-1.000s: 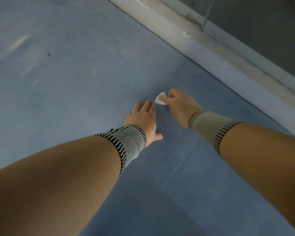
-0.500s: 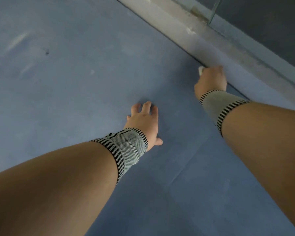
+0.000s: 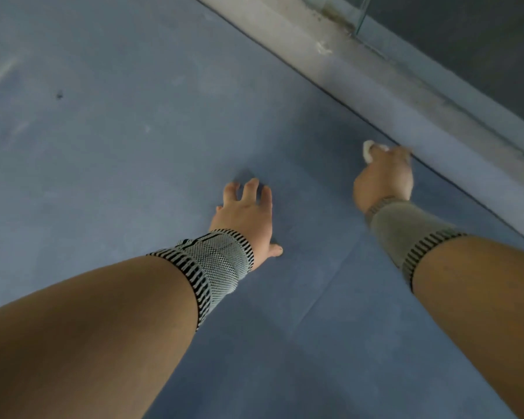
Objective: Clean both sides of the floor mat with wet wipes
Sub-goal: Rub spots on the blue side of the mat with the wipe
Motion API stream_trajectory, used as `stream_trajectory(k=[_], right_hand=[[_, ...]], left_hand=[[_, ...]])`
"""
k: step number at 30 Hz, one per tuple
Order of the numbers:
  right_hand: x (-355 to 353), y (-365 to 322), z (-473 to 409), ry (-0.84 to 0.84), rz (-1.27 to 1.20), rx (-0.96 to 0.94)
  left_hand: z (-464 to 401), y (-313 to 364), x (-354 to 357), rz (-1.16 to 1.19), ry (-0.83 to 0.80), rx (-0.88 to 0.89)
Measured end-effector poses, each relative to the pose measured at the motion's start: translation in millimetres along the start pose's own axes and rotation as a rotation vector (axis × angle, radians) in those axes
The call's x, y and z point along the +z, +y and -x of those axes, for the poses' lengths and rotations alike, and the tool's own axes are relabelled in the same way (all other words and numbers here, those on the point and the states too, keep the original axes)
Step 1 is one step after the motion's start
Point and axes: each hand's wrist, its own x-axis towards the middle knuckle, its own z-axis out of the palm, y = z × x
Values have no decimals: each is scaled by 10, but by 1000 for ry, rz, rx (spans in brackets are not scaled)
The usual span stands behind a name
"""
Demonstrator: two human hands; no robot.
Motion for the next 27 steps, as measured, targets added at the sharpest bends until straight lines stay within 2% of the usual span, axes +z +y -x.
stream_trajectory(k=[1, 2, 4, 5, 6, 8, 10, 11, 14, 15, 16, 17, 19, 20, 21, 23, 24, 26, 27], right_hand=[[0, -77, 188, -26, -26, -91], [43, -138, 350, -46, -52, -270], [145, -280, 575, -218, -26, -609], [136, -245, 529, -234, -30, -600], [117, -175, 426, -177, -50, -518], [23, -24, 240, -47, -44, -185], [-46, 3, 328, 8, -74, 38], [-58, -109, 495, -8, -93, 19], [107, -495, 1221, -218, -52, -426], [139, -498, 1341, -278, -40, -504], [127, -470, 1354, -288, -38, -502], [112, -398, 1304, -252, -32, -385], [59, -239, 1287, -113, -71, -7], [41, -255, 1386, -80, -98, 114], [71, -322, 1549, -79, -101, 112], [157, -569, 1997, -160, -80, -141], [158, -691, 2191, -227, -144, -253], [101, -863, 2276, -370, -275, -293], [61, -933, 2167, -357, -294, -245]], left_hand=[[3, -2, -8, -13, 4, 5], [5, -4, -12, -29, 7, 14], [9, -8, -15, -53, 9, 28], [12, -13, -16, -64, 9, 32], [12, -24, -16, -77, 12, 37], [3, -35, -17, -98, 16, 50], [5, -36, -34, -114, 12, 65], [5, -44, -40, -125, 9, 73], [11, -96, -93, -143, -31, 119], [0, -125, -126, -145, -44, 136], [-15, -161, -168, -160, -59, 158], [-27, -199, -219, -200, -86, 189], [-24, -296, -324, -280, -172, 268], [-3, -355, -383, -260, -213, 281], [21, -424, -444, -222, -247, 278], [102, -563, -539, -183, -254, 289], [148, -622, -568, -173, -238, 291], [213, -688, -615, -112, -218, 264], [234, -699, -620, -34, -197, 232]])
